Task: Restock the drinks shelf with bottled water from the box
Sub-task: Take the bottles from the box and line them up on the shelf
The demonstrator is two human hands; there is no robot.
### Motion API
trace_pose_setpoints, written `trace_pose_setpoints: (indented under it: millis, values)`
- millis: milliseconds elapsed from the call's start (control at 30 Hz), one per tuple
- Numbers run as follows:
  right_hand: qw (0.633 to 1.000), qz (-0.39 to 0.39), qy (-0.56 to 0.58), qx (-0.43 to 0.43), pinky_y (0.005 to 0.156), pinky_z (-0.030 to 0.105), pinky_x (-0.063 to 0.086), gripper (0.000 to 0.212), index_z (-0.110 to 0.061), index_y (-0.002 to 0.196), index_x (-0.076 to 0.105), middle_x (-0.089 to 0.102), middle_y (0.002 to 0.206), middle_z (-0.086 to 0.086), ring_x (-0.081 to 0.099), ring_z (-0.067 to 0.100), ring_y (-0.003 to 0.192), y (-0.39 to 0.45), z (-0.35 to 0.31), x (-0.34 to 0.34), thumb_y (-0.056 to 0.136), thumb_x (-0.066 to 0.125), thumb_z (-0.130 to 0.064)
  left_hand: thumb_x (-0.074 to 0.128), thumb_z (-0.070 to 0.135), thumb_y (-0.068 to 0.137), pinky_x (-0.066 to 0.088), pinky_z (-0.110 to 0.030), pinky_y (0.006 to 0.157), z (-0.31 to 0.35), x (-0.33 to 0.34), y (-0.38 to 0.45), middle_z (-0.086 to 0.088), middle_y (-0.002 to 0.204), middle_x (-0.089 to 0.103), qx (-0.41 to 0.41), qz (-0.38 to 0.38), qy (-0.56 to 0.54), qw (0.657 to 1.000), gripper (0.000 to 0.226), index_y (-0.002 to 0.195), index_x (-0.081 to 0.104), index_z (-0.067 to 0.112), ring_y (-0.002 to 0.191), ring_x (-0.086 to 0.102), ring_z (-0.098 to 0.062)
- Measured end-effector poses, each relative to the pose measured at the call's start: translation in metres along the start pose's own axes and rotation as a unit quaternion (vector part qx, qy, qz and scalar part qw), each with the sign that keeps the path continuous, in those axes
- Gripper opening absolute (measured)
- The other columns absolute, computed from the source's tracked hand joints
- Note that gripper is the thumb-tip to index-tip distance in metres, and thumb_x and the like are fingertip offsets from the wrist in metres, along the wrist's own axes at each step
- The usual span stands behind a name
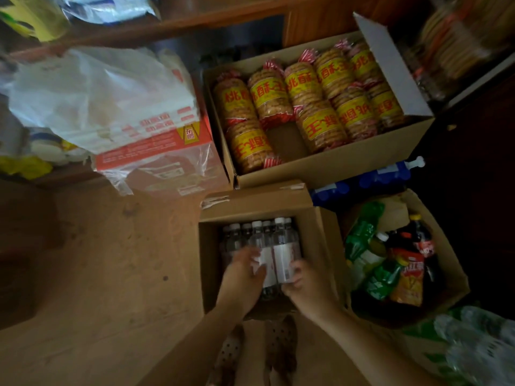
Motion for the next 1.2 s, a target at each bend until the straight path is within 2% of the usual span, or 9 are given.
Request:
trace_pose_setpoints:
  millis: [133,233,400,600,700,833,967,1100,1200]
  values:
    - [0.980,-0.083,0.116,0.139,0.096,0.026,0.044,0.066,-0.020,0.139,0.040,0.054,0.133,0.001,0.052,0.020,0.123,0.035,0.055,0.058,0.081,0.070,-0.015,0.060,0.022,0.090,0.048,-0.027,0.080,-0.021,0.066,0.065,-0.002,0.099,0.060,-0.170,-0.119,-0.077,0.975,0.018,0.107,0.059,0.015,0.090,0.060,-0.017]
    - [0.972,-0.062,0.141,0.175,0.102,0.031,0.044,0.065,-0.016,0.140,0.039,0.052,0.135,0.005,0.050,0.023,0.125,0.065,0.087,0.069,0.082,0.068,-0.010,0.060,0.018,0.090,0.044,-0.029,0.071,-0.027,0.090,0.120,0.000,0.072,0.053,-0.161,-0.107,-0.076,0.978,0.018,0.073,0.053,0.018,0.063,0.049,-0.010]
    - [0.960,-0.068,0.184,0.202,0.111,0.032,0.031,0.070,-0.018,0.149,0.021,0.035,0.148,0.004,0.034,0.022,0.139,0.103,0.116,0.084,0.091,0.058,-0.006,0.054,0.027,0.093,0.044,-0.031,0.080,-0.025,0.123,0.178,-0.011,0.102,0.064,-0.108,-0.053,0.058,0.991,0.030,0.112,0.060,0.005,0.097,0.061,-0.026]
    - [0.959,-0.011,0.180,0.217,0.112,0.041,0.035,0.076,-0.028,0.149,0.022,0.034,0.149,0.002,0.034,0.023,0.138,0.119,0.136,0.115,0.086,0.065,-0.023,0.060,0.043,0.087,0.043,-0.032,0.074,-0.032,0.151,0.205,-0.008,0.102,0.064,-0.101,-0.067,0.108,0.987,0.035,0.106,0.061,0.013,0.094,0.062,-0.024]
    - [0.966,0.016,0.145,0.214,0.111,0.036,0.037,0.074,-0.022,0.146,0.028,0.037,0.147,0.002,0.035,0.023,0.138,0.117,0.140,0.110,0.085,0.069,-0.019,0.063,0.042,0.085,0.048,-0.037,0.085,-0.033,0.146,0.206,-0.008,0.111,0.063,-0.105,-0.043,0.111,0.987,0.041,0.112,0.061,0.012,0.107,0.060,-0.029]
    - [0.971,0.035,0.110,0.209,0.103,0.036,0.046,0.068,-0.022,0.140,0.034,0.049,0.137,0.003,0.048,0.023,0.128,0.104,0.130,0.099,0.082,0.071,-0.026,0.060,0.033,0.089,0.047,-0.039,0.095,-0.021,0.136,0.193,-0.013,0.118,0.064,-0.066,-0.050,0.091,0.992,0.035,0.112,0.060,0.006,0.109,0.059,-0.031]
    - [0.972,0.045,0.066,0.222,0.090,0.036,0.053,0.084,-0.023,0.137,0.031,0.054,0.129,0.003,0.055,0.025,0.117,0.072,0.104,0.086,0.069,0.077,-0.039,0.076,0.016,0.077,0.051,-0.047,0.091,-0.006,0.107,0.164,-0.020,0.107,0.068,-0.060,-0.061,-0.101,0.991,0.034,0.105,0.064,0.002,0.102,0.064,-0.034]
    - [0.960,0.011,0.196,0.198,0.079,0.038,0.058,0.092,-0.020,0.128,0.030,0.050,0.122,0.007,0.056,0.026,0.107,0.039,0.079,0.074,0.055,0.086,-0.020,0.070,0.005,0.082,0.056,-0.030,0.064,0.022,0.068,0.113,-0.012,0.089,0.067,-0.072,-0.127,-0.206,0.968,0.010,0.089,0.063,0.008,0.079,0.067,-0.022]
    - [0.934,-0.026,0.324,0.150,0.054,0.016,0.049,0.073,-0.017,0.115,0.034,0.055,0.099,-0.001,0.056,0.005,0.078,0.003,0.055,0.049,0.063,0.083,0.001,0.065,0.006,0.087,0.054,-0.021,0.053,0.061,0.041,0.072,-0.011,0.091,0.068,-0.042,-0.181,-0.200,0.962,0.012,0.098,0.062,0.003,0.066,0.070,-0.009]
Point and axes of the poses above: each hand's wrist, its own y-axis towards the middle knuckle, its own x-axis out of the palm, z = x × y, the point moved 9 cm from there along y, towards the middle knuckle
